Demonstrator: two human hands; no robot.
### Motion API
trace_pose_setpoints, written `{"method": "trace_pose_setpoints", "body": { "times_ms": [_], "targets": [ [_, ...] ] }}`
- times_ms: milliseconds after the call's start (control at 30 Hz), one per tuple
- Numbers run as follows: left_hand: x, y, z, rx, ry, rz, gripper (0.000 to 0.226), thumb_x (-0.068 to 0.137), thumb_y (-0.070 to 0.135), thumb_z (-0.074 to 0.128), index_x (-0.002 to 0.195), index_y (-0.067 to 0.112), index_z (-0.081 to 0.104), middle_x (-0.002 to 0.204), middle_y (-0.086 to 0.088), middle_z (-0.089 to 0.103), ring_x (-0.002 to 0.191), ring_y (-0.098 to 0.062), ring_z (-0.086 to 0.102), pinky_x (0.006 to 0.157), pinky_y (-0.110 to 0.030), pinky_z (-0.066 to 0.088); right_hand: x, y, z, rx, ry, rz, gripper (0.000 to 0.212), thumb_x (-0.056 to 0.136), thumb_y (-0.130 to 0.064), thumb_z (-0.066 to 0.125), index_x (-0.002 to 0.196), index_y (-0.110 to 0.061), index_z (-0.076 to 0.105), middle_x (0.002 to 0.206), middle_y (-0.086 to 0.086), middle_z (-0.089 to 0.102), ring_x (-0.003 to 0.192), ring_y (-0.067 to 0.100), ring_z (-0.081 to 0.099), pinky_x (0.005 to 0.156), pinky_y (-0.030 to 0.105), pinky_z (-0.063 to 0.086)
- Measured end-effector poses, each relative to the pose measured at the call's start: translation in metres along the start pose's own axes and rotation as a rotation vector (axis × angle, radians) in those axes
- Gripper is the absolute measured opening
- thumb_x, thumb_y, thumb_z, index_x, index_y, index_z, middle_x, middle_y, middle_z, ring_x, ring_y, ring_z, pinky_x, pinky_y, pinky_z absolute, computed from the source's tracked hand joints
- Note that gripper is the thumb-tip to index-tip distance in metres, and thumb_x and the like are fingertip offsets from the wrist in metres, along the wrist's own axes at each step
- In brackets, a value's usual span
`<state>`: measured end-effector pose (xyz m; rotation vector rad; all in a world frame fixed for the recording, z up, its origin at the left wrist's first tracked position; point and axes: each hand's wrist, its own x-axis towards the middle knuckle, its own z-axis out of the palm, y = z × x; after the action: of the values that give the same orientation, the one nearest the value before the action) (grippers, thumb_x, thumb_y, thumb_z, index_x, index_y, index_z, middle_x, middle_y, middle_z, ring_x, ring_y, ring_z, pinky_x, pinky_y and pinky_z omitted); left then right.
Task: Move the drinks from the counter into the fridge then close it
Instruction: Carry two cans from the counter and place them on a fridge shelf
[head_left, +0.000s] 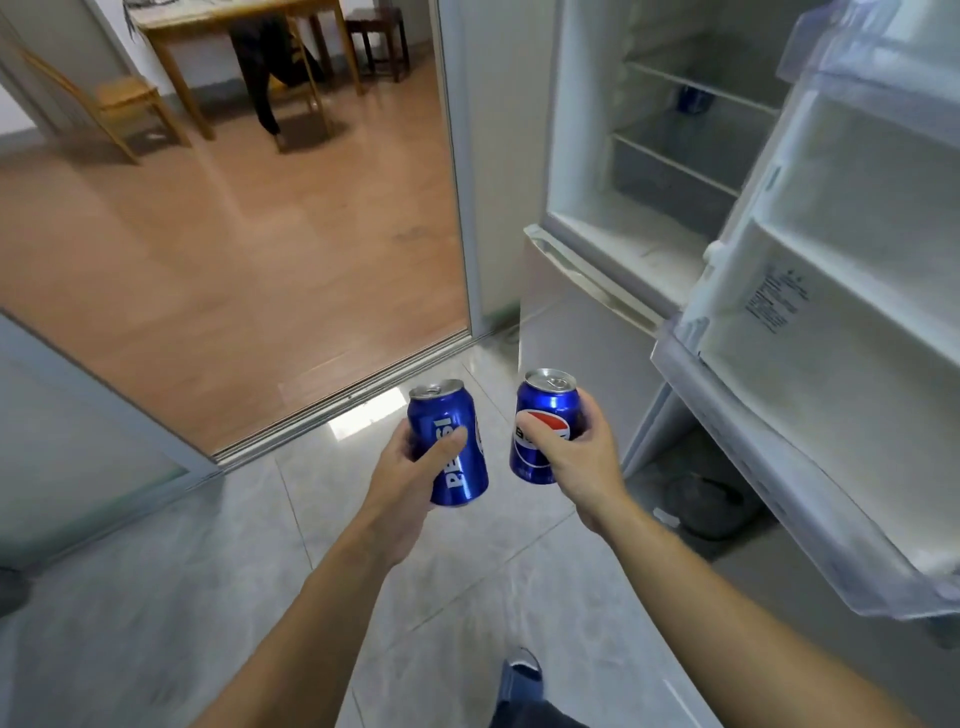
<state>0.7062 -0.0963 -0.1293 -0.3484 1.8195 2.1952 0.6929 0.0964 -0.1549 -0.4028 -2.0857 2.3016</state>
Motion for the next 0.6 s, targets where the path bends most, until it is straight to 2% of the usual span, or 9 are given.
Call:
{"method": "trace_pose_setpoints", "body": {
  "times_ms": [100, 300, 433, 600],
  "targets": [
    [0.058, 0.028, 0.000, 0.012, -0.001, 0.017, 0.075, 0.058, 0.035, 0.084, 0.127, 0.028, 0.056, 0.116, -0.001, 0.071, 0.109, -0.026, 0.067, 0.092, -0.049, 0.055, 0.050, -0.022, 0.008, 0.006, 0.042, -0.030, 0.053, 0.060, -0.044, 0.085, 0.101, -0.062, 0.056, 0.102, -0.029, 0.065, 0.094, -0.008, 0.064, 0.060, 0.011, 0.053],
    [0.167, 0.075, 0.010, 0.019, -0.132, 0.057, 0.075, 0.057, 0.032, 0.093, 0.125, 0.034, 0.060, 0.115, 0.003, 0.072, 0.105, -0.017, 0.069, 0.086, -0.041, 0.056, 0.136, -0.051, 0.011, 0.000, 0.198, -0.079, 0.069, 0.057, -0.045, 0.086, 0.120, -0.043, 0.057, 0.109, -0.014, 0.068, 0.096, 0.006, 0.068, 0.070, 0.019, 0.056],
    [0.248, 0.107, 0.020, 0.066, -0.229, 0.095, 0.073, 0.054, 0.038, 0.088, 0.122, 0.031, 0.061, 0.112, 0.002, 0.073, 0.102, -0.017, 0.070, 0.082, -0.036, 0.055, 0.195, -0.065, 0.014, -0.030, 0.329, -0.145, 0.055, 0.064, -0.030, 0.090, 0.109, -0.046, 0.062, 0.101, -0.015, 0.070, 0.088, 0.000, 0.068, 0.062, 0.011, 0.052],
    [0.335, 0.150, 0.029, 0.134, -0.374, 0.128, 0.064, 0.061, 0.032, 0.088, 0.119, 0.035, 0.060, 0.108, 0.008, 0.074, 0.098, -0.009, 0.070, 0.080, -0.028, 0.052, 0.254, -0.085, 0.029, -0.074, 0.518, -0.182, 0.064, 0.068, -0.028, 0.091, 0.122, -0.036, 0.057, 0.113, -0.010, 0.066, 0.092, 0.003, 0.067, 0.064, 0.009, 0.052]
  ]
}}
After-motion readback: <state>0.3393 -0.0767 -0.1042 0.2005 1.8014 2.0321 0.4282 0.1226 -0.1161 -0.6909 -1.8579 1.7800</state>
